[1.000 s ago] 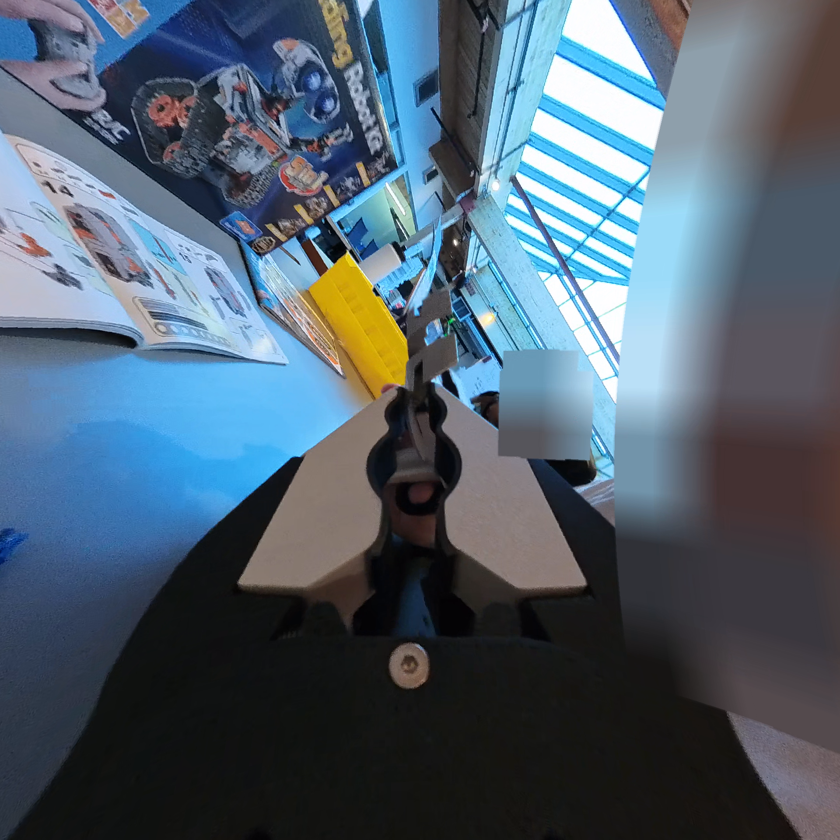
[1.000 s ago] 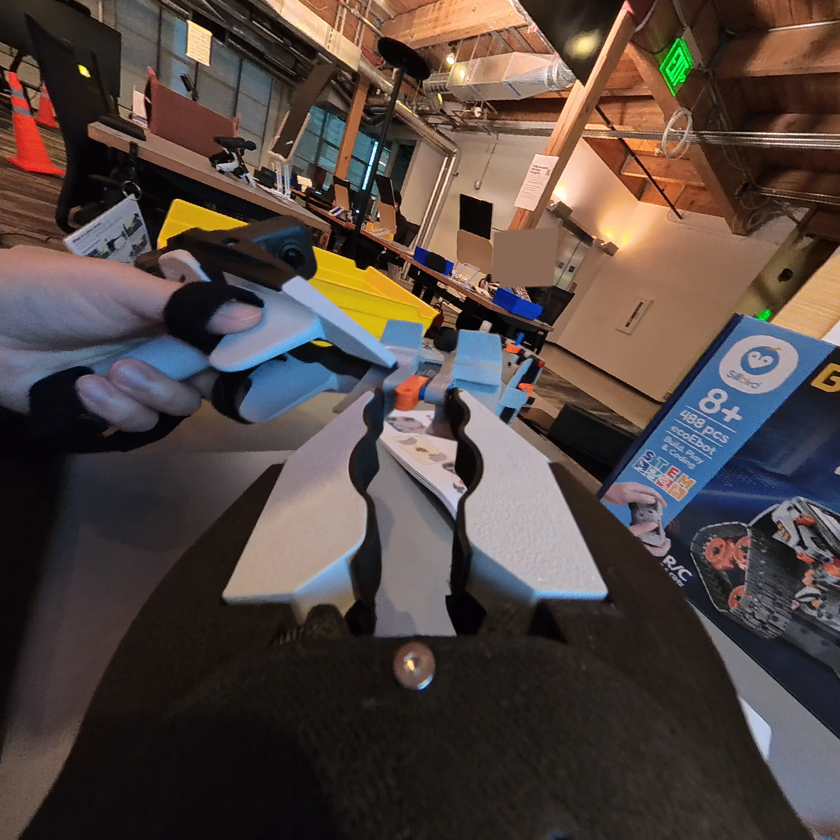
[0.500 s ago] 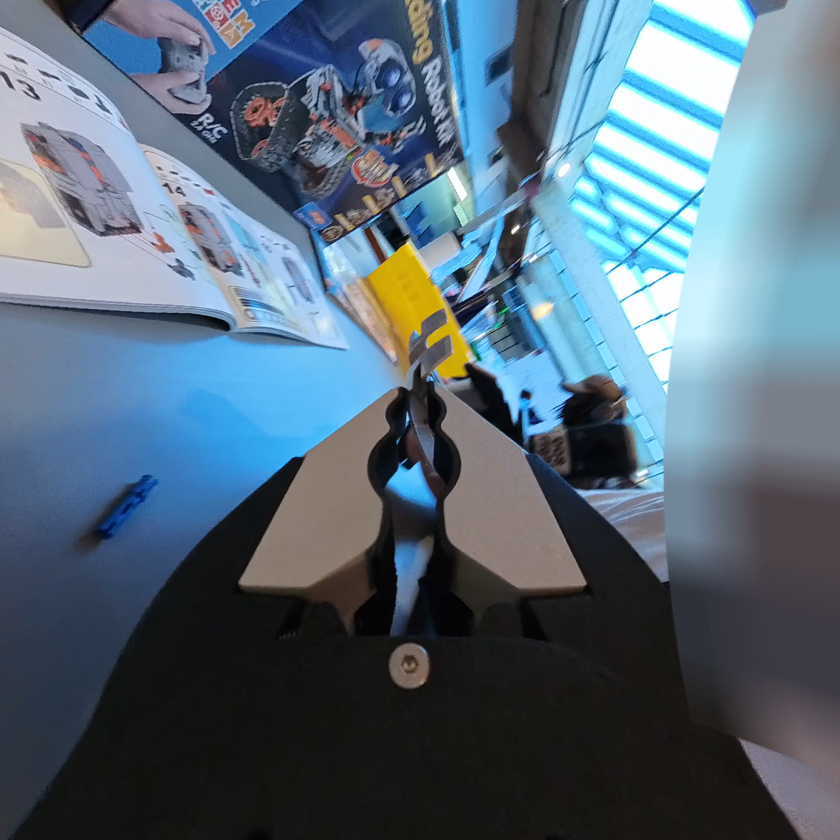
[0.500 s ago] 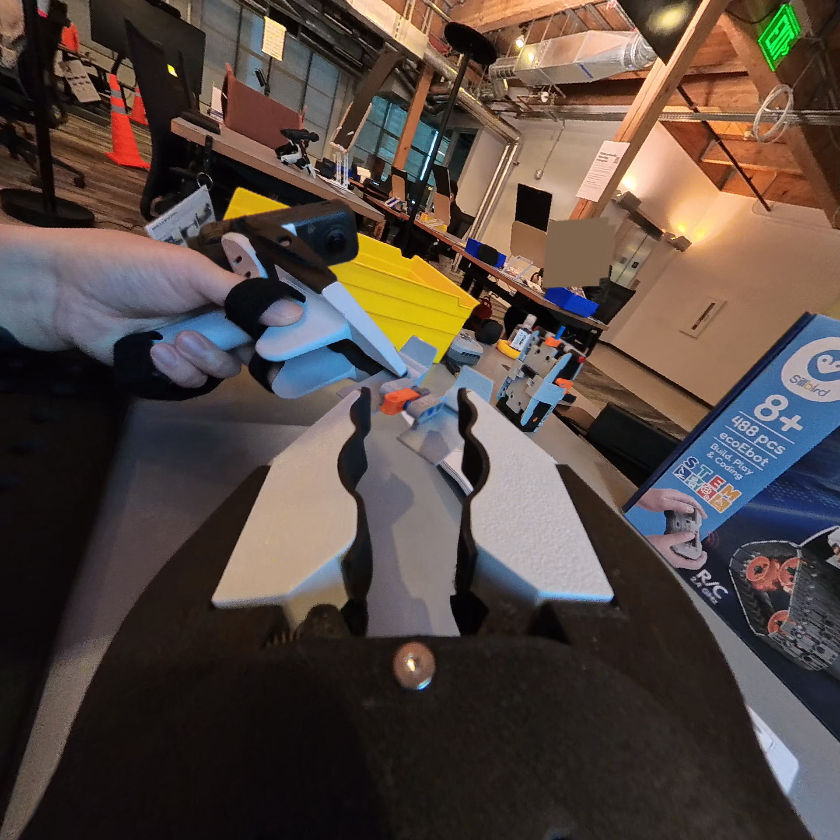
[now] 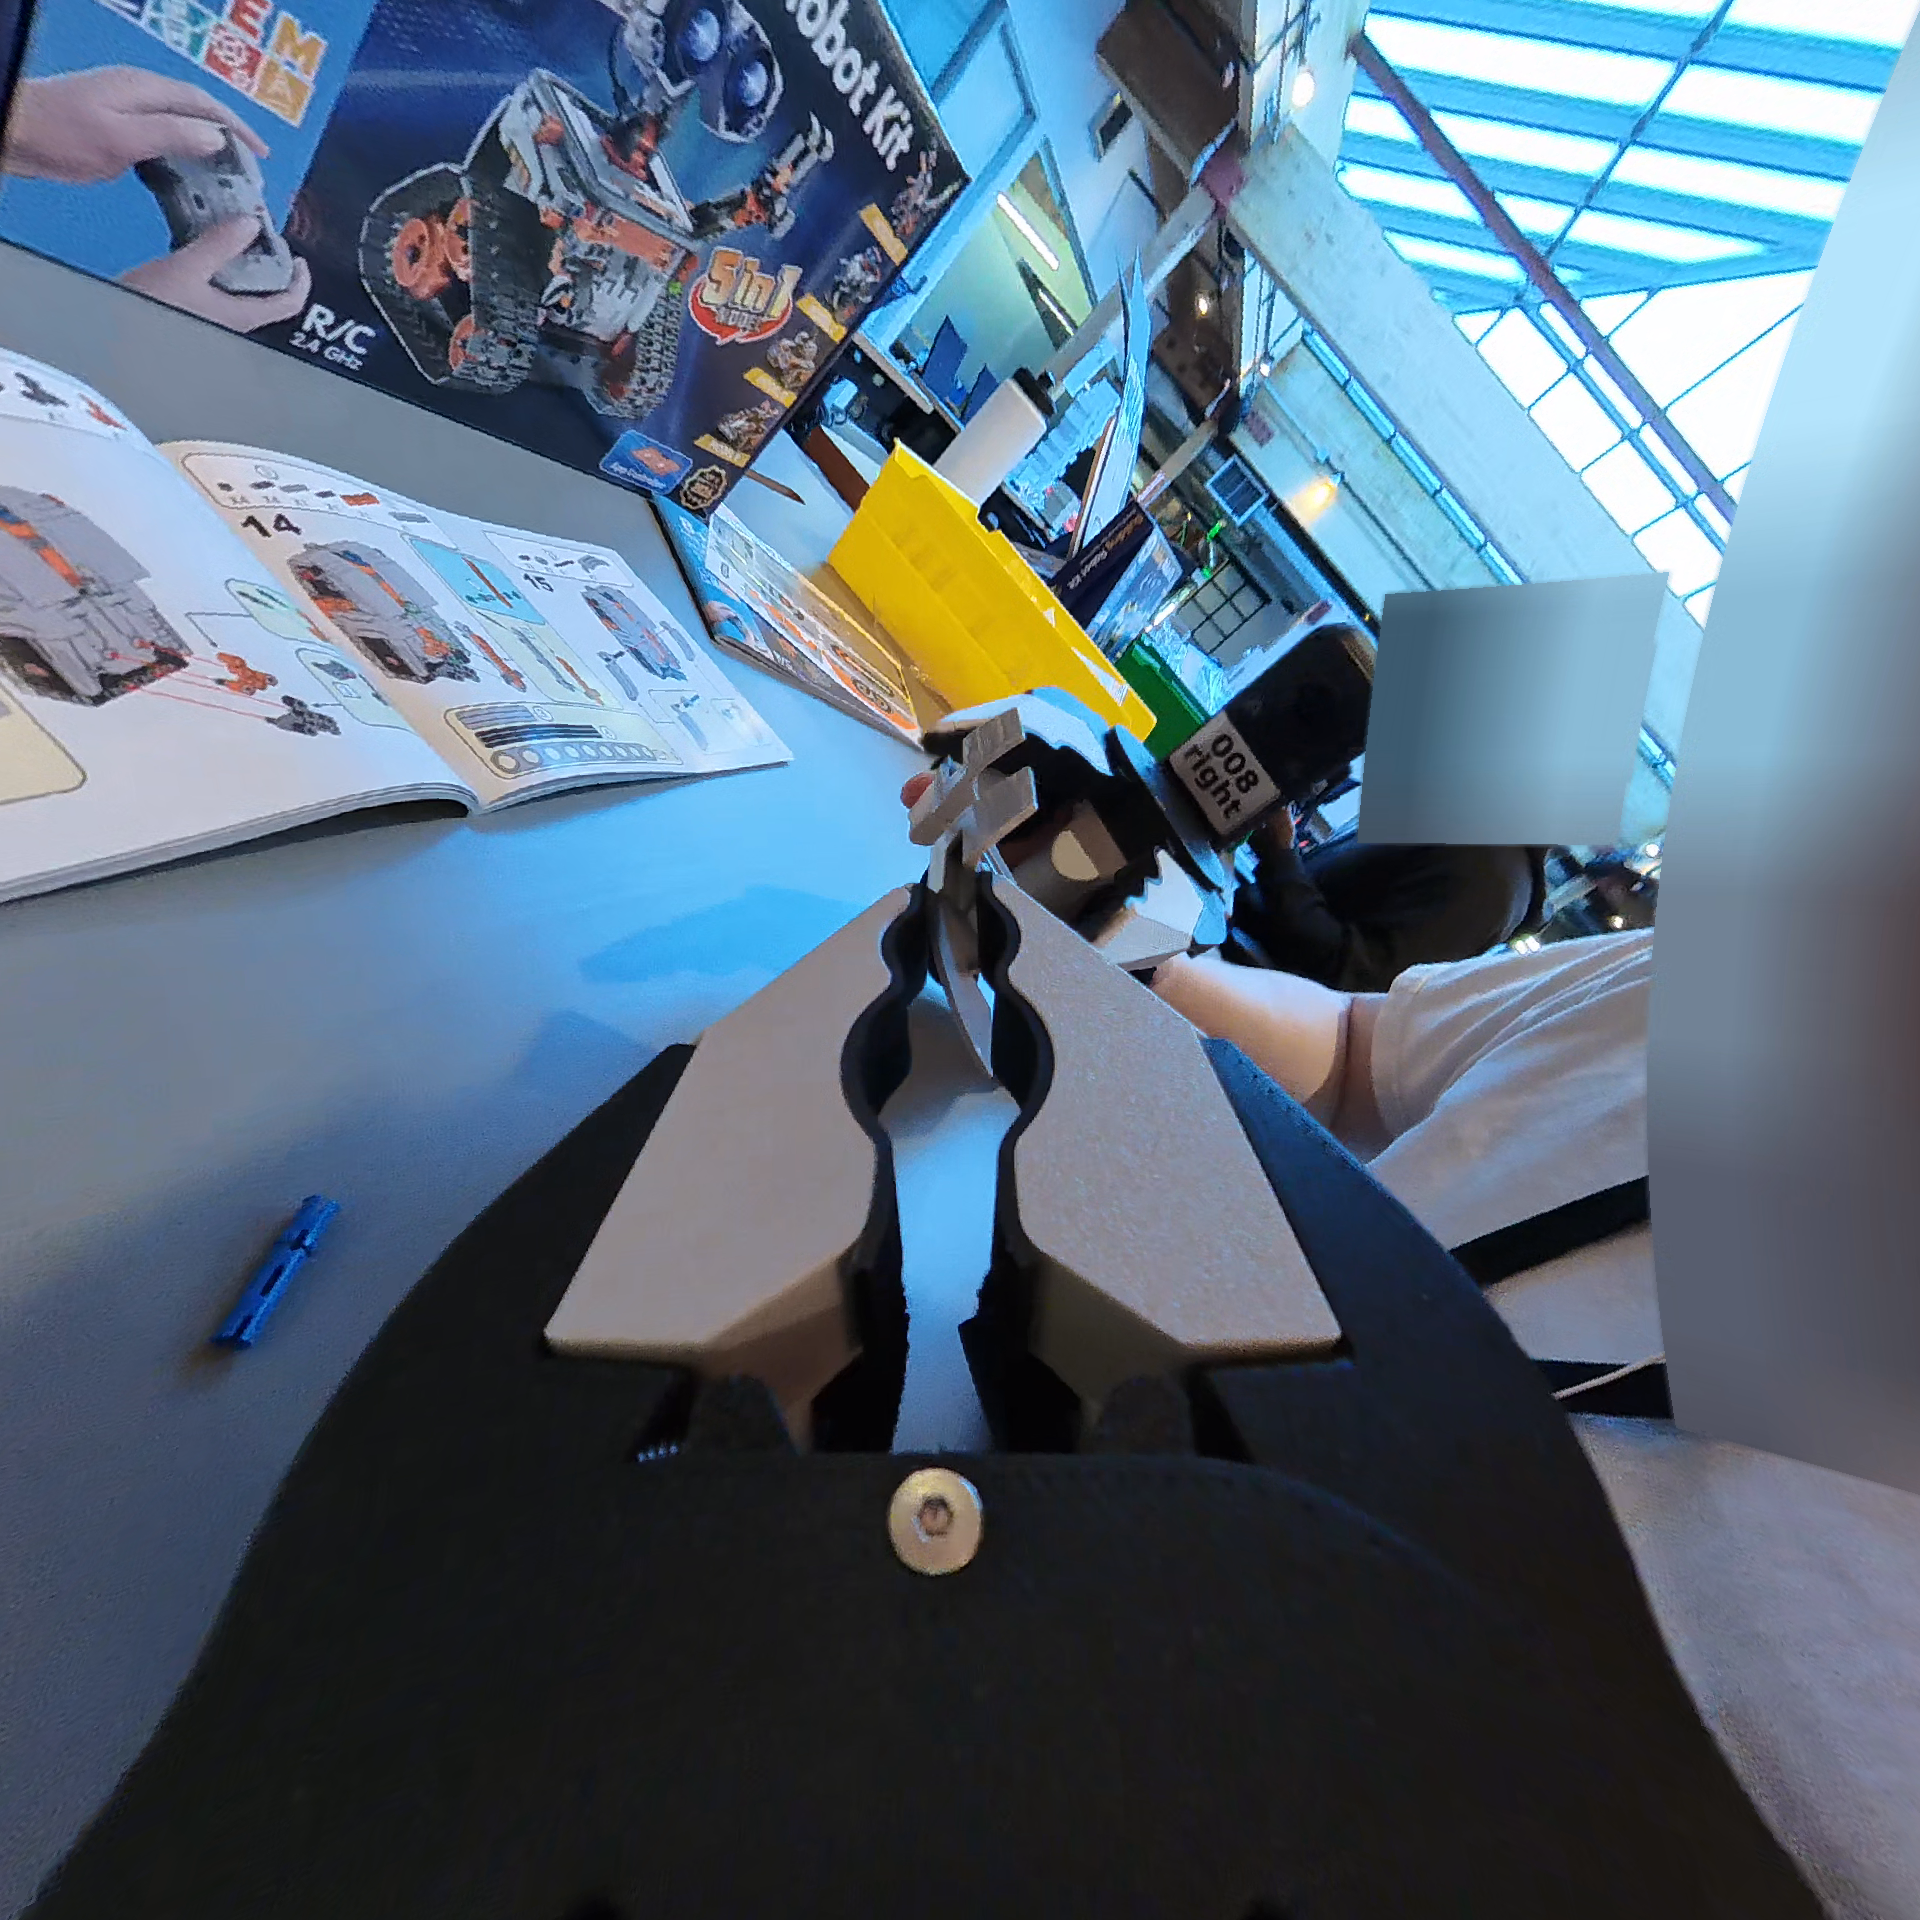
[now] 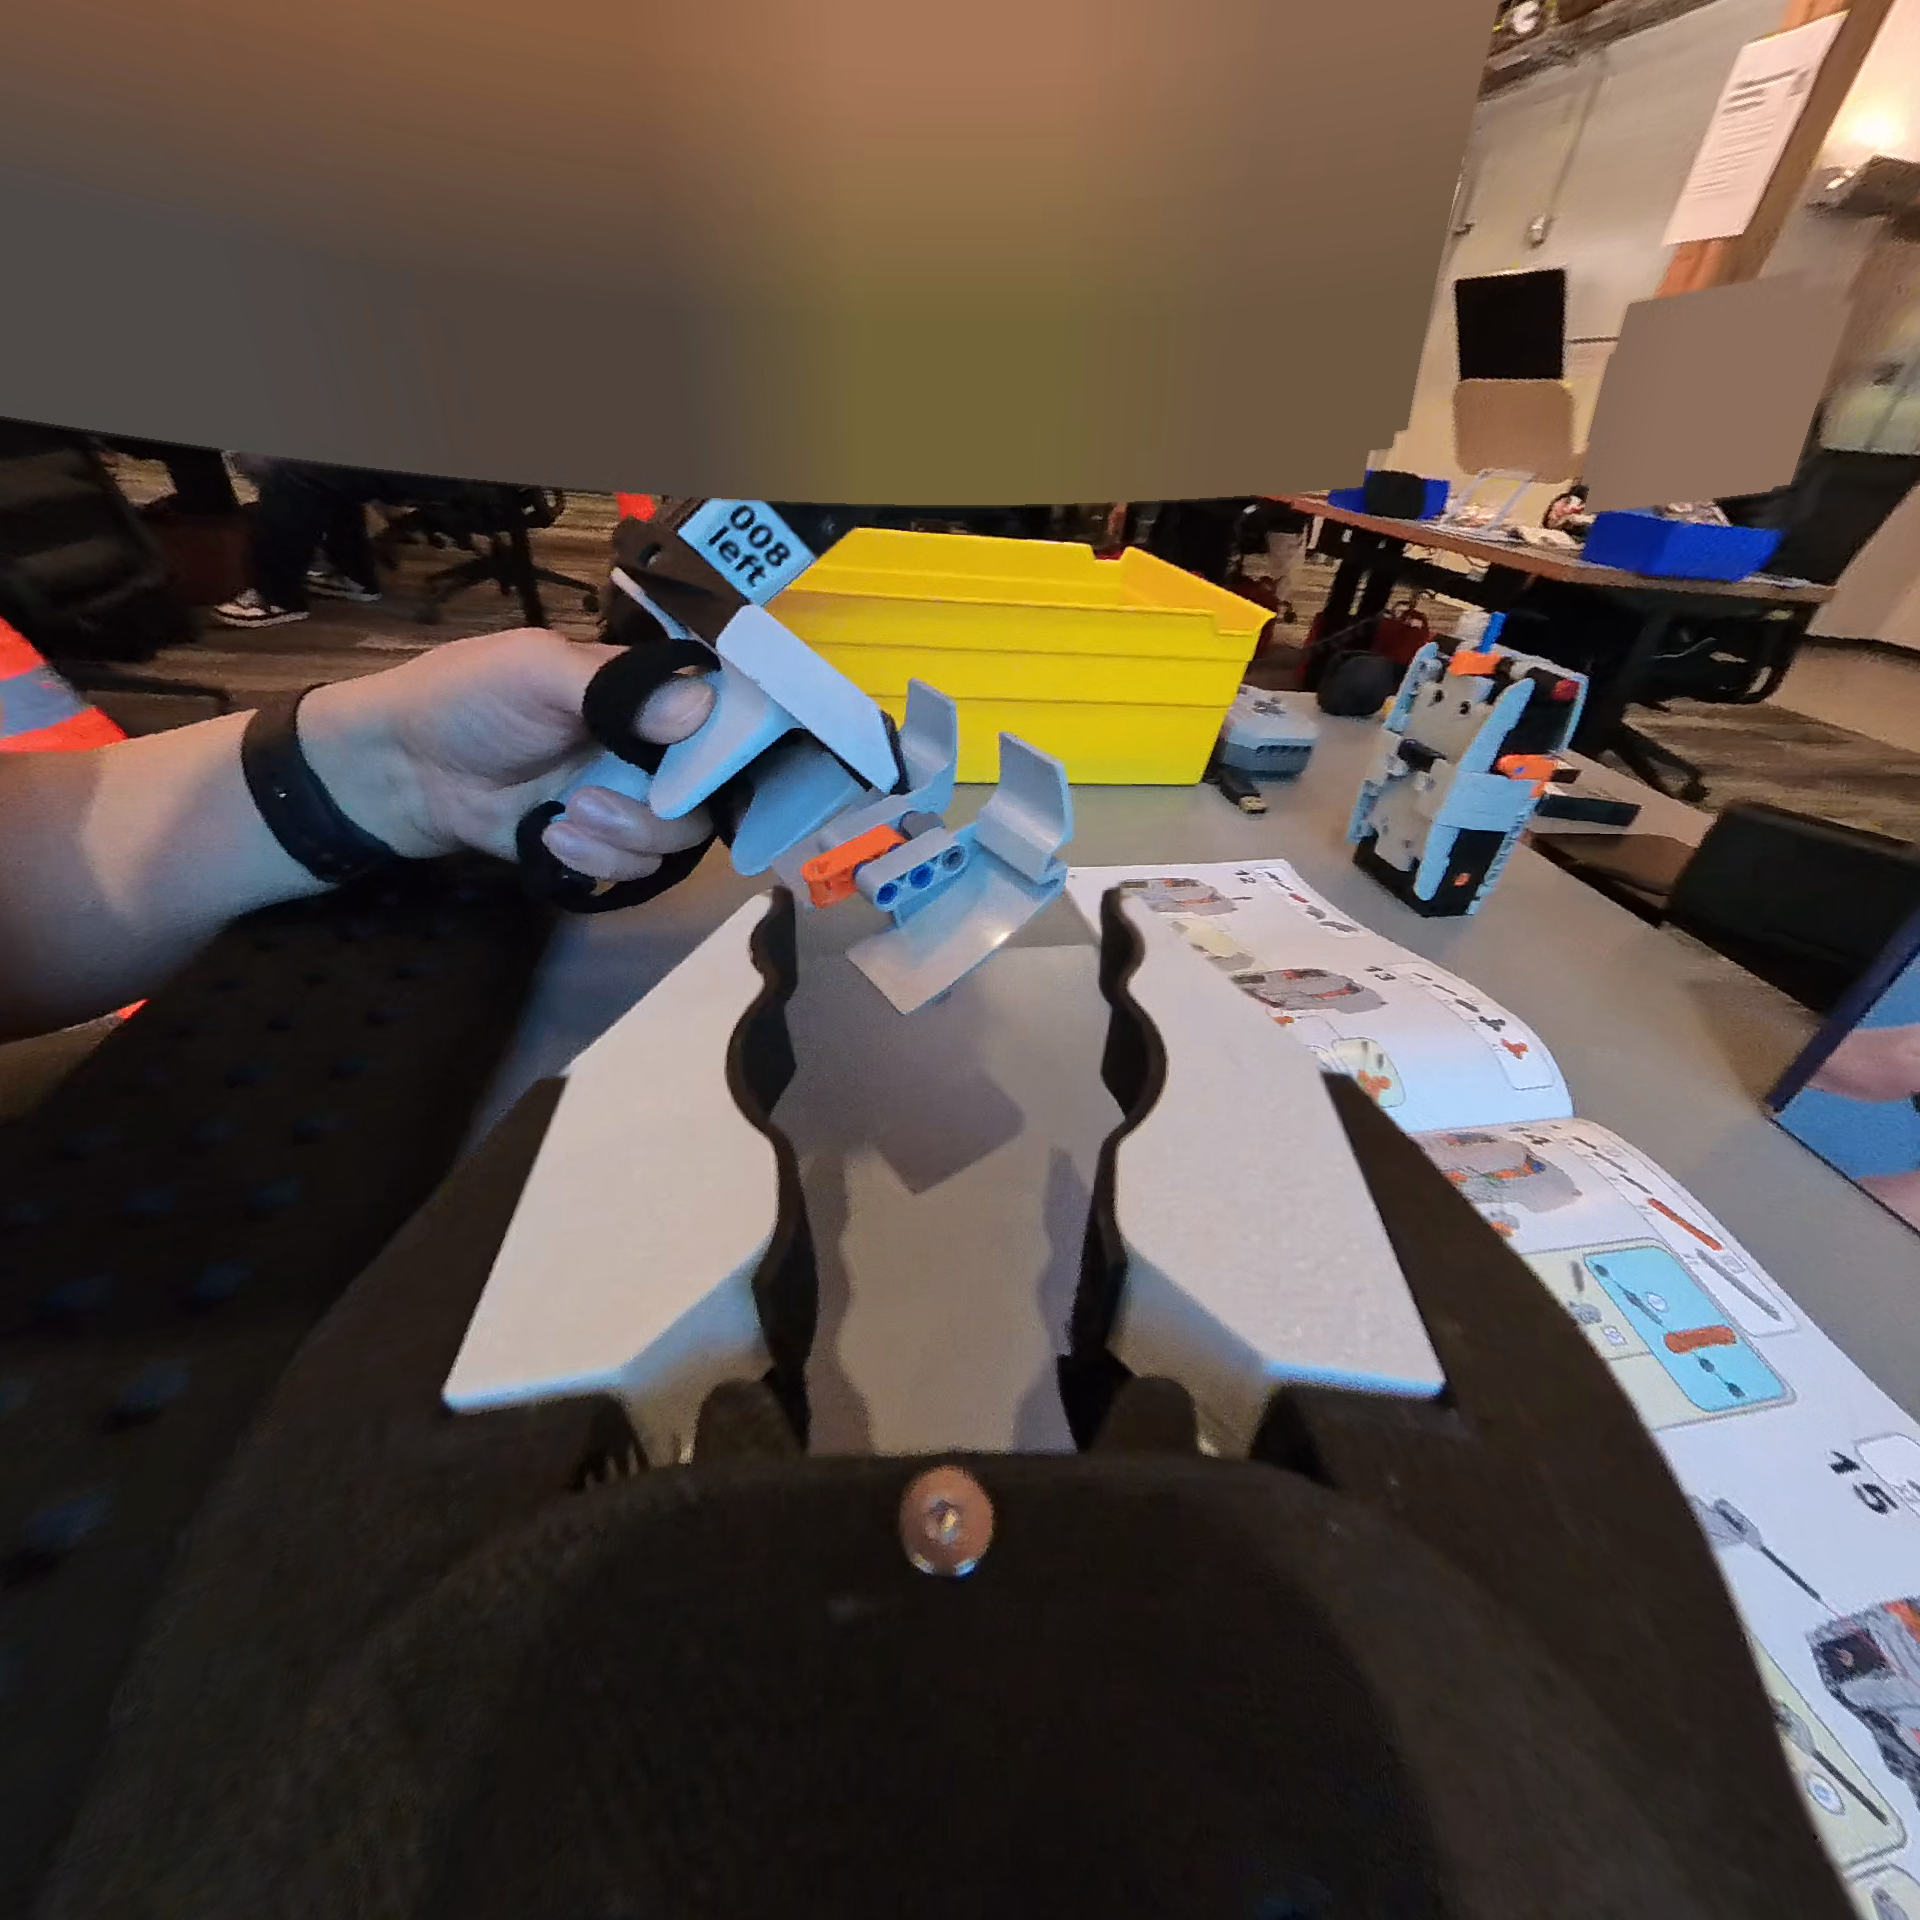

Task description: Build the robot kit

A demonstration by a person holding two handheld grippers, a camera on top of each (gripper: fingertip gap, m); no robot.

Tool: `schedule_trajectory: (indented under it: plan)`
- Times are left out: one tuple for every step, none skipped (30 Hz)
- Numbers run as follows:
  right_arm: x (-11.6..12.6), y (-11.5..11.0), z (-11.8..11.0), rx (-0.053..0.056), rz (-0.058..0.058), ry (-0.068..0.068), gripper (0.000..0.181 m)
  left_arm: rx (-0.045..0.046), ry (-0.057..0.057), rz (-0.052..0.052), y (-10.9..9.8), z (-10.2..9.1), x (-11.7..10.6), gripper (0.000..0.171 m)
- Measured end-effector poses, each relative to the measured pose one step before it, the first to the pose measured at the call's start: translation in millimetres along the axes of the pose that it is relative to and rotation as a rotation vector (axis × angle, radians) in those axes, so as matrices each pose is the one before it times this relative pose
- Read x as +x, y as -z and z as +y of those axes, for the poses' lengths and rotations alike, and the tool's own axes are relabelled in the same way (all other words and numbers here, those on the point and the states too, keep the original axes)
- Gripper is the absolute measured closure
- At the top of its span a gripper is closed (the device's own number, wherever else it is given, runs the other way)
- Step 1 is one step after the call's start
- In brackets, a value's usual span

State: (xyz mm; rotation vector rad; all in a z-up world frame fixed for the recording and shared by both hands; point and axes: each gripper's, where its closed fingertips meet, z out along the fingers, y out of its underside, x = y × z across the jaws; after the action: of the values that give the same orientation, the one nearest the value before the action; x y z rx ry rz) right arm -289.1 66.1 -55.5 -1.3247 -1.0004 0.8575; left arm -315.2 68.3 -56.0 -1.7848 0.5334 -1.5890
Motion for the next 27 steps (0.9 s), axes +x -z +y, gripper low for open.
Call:
schedule_trajectory:
  plan:
    - [-1.64, 0.15, 0.21, -0.0004, -0.0104, 0.0060, 0.123, -0.00512, -0.0055, 0.0025, -0.19, 0.58, 0.98, 0.165]
    - [-2.26, -0.01, -0.27, 0.0029, -0.0173, -0.0031, 0.125, -0.00268, 0.0002, 0.0054, 0.07, 0.32, 0.71, 0.165]
    - [-1.86, 0.07, -0.09, 0.0017, -0.0193, -0.0159, 0.128, 0.00228, 0.0047, 0.0099, 0.24, -0.30, 1.01, 0.165]
    - [0.45, 0.24, 0.69, -0.0019, -0.0081, -0.0226, 0.130, 0.00606, 0.0069, 0.0121, 0.46, -1.04, 1.39, 0.165]
    - [2.17, 0.41, 0.64, -0.0011, 0.0018, -0.0219, 0.131, 0.00543, 0.0074, 0.0098, 0.63, -0.84, 1.10, 0.165]
    - [2.03, 0.62, 0.45, 0.0004, 0.0011, -0.0181, 0.131, 0.00274, 0.0067, 0.0038, 0.62, -0.44, 0.26, 0.165]
    - [1.25, 0.71, 0.20, 0.0018, -0.0040, -0.0156, 0.131, 0.00039, 0.0048, -0.0018, 0.28, 0.03, -0.81, 0.165]
    - [0.83, 0.63, 0.00, 0.0022, -0.0061, -0.0156, 0.132, -0.00226, 0.0016, -0.0032, 0.19, 0.37, -0.98, 0.165]
    - [0.95, 0.70, 0.18, 0.0019, -0.0059, -0.0175, 0.133, -0.00395, -0.0010, -0.0020, 0.14, 0.50, -0.55, 0.165]
    - [0.79, 0.37, 0.27, 0.0021, -0.0078, -0.0221, 0.135, -0.00365, -0.0019, -0.0017, -0.27, 0.44, -0.44, 0.165]
    - [0.37, 0.22, 0.81, 0.0003, -0.0113, -0.0262, 0.136, -0.00283, -0.0013, -0.0021, -0.37, 0.18, -0.60, 0.165]
    - [0.43, 0.05, 0.78, 0.0010, -0.0108, -0.0291, 0.138, -0.00267, 0.0000, -0.0019, 0.11, 0.23, -0.69, 0.165]
    - [0.77, -0.14, 0.74, 0.0025, -0.0084, -0.0309, 0.139, -0.00209, 0.0016, -0.0004, -0.05, 0.30, -0.63, 0.165]
    - [0.94, -0.29, 0.41, 0.0042, -0.0067, -0.0306, 0.139, -0.00127, 0.0025, 0.0017, -0.29, 0.35, -0.25, 0.165]
    - [0.97, -0.40, 0.58, 0.0034, -0.0051, -0.0275, 0.140, -0.00115, 0.0019, 0.0012, -0.16, 0.25, -0.02, 0.165]
    - [0.55, -0.43, 0.54, 0.0029, -0.0066, -0.0245, 0.140, -0.00122, 0.0001, 0.0002, -0.01, 0.25, -0.02, 0.165]
    - [0.41, -0.30, 0.30, 0.0038, -0.0068, -0.0226, 0.142, -0.00128, -0.0015, 0.0010, -0.01, 0.05, 0.20, 0.165]
    - [0.10, -0.41, 0.24, 0.0035, -0.0079, -0.0213, 0.142, -0.00142, -0.0017, 0.0013, -0.04, 0.07, -0.07, 0.165]
    - [0.12, -0.23, 0.08, 0.0042, -0.0079, -0.0220, 0.142, -0.00171, -0.0008, 0.0009, -0.03, 0.04, -0.13, 0.165]
    - [0.20, -0.09, -0.41, 0.0048, -0.0075, -0.0225, 0.143, -0.00102, -0.0001, 0.0014, -0.18, 0.09, -0.13, 0.165]
    - [0.27, 0.12, -0.42, 0.0050, -0.0074, -0.0228, 0.143, 0.00005, 0.0003, 0.0022, -0.04, -0.08, 0.12, 0.165]
    - [0.15, 0.34, -0.52, 0.0048, -0.0085, -0.0242, 0.144, 0.00073, 0.0011, 0.0019, 0.15, -0.13, 0.31, 0.165]
    - [0.42, 0.30, -0.33, 0.0038, -0.0080, -0.0246, 0.145, 0.00127, 0.0018, 0.0018, 0.19, -0.08, 0.06, 0.165]
    - [0.52, 0.31, -0.13, 0.0026, -0.0069, -0.0256, 0.147, 0.00169, 0.0017, 0.0031, 0.18, -0.13, 0.38, 0.165]
    - [0.83, 0.22, -0.09, 0.0020, -0.0062, -0.0287, 0.148, 0.00131, 0.0013, 0.0027, 0.22, -0.01, 0.35, 0.165]
    - [0.72, 0.25, -0.03, 0.0017, -0.0079, -0.0294, 0.150, 0.00066, 0.0007, 0.0000, 0.27, 0.08, -0.06, 0.165]
    - [0.16, 0.11, 0.02, 0.0026, -0.0103, -0.0279, 0.151, 0.00021, 0.0000, 0.0002, 0.22, 0.16, 0.06, 0.165]
